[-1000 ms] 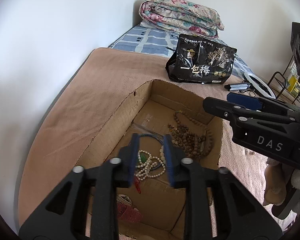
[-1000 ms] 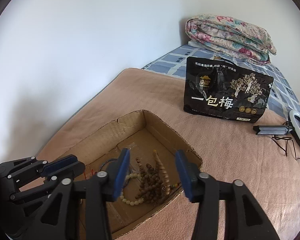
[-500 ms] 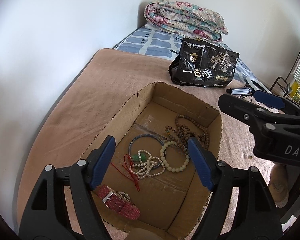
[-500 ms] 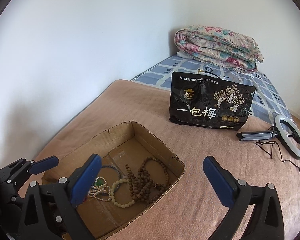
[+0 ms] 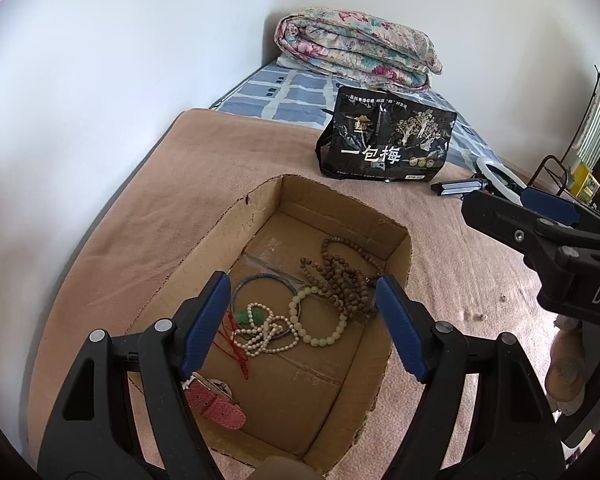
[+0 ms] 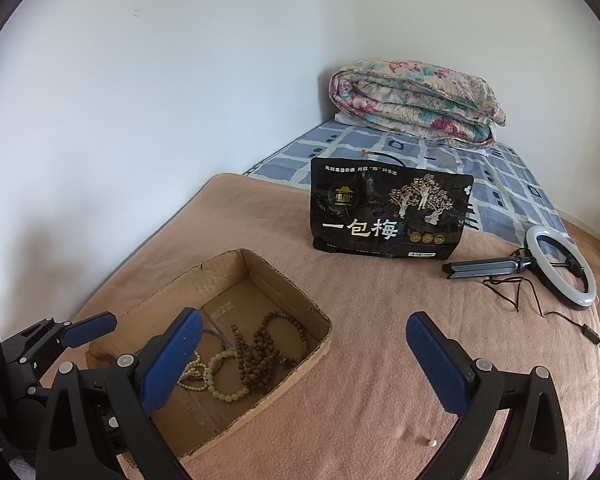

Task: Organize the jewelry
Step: 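Move both grippers to the two pearl earrings on the bed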

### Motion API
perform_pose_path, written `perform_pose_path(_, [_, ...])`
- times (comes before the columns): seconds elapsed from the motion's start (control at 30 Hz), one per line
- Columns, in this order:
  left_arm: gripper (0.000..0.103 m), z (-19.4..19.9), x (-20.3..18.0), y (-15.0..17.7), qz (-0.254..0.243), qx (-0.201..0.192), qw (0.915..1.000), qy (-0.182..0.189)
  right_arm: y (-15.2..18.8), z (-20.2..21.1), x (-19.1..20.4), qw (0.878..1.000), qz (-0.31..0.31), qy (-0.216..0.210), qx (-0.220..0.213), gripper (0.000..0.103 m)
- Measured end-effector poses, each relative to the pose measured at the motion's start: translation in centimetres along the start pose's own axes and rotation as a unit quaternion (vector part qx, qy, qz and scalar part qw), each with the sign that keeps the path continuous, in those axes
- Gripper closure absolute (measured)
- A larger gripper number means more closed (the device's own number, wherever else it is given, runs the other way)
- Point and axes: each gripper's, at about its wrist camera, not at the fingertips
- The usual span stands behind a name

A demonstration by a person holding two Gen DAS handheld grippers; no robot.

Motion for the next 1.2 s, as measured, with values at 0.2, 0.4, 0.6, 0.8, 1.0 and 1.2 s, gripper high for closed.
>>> perform_pose_path(0.2, [0.025,0.4,-2.4,0.0,-0.019,-0.003,0.9997,0.018,1.1,2.0,-2.4,1.0,-0.01,0.008,-0.004,0.0])
perform_pose_path(0.4, [0.025,0.5,-5.7,0.6,-0.064,-0.003,0.9977,0.023,2.5,3.8,-6.1,0.999,-0.033,0.023,-0.013,0.0])
perform_pose_path(0.6, [0.025,0.0,-9.0,1.2,-0.1,0.002,0.9944,0.032,4.5,4.8,-10.9,0.997,-0.074,0.034,-0.011,0.0])
perform_pose_path(0.8, [0.027,-0.6,-11.6,1.3,-0.113,0.006,0.9921,0.054,6.7,5.1,-15.7,0.993,-0.112,0.04,-0.003,0.004])
perform_pose_path(1.0, [0.042,-1.9,-14.8,1.9,-0.142,0.02,0.9872,0.069,8.6,4.2,-18.8,0.991,-0.127,0.035,0.012,0.021])
perform_pose_path(1.2, [0.043,-3.9,-17.5,3.1,-0.166,0.042,0.9821,0.08,10.1,2.4,-20.3,0.992,-0.118,0.025,0.032,0.026])
Point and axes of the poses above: each gripper's, at about its wrist camera, not at the fingertips, and z roughly against the way its jaws point, x to its left, y to its underside, and after that the axes turned 11 degrees about x, right-handed
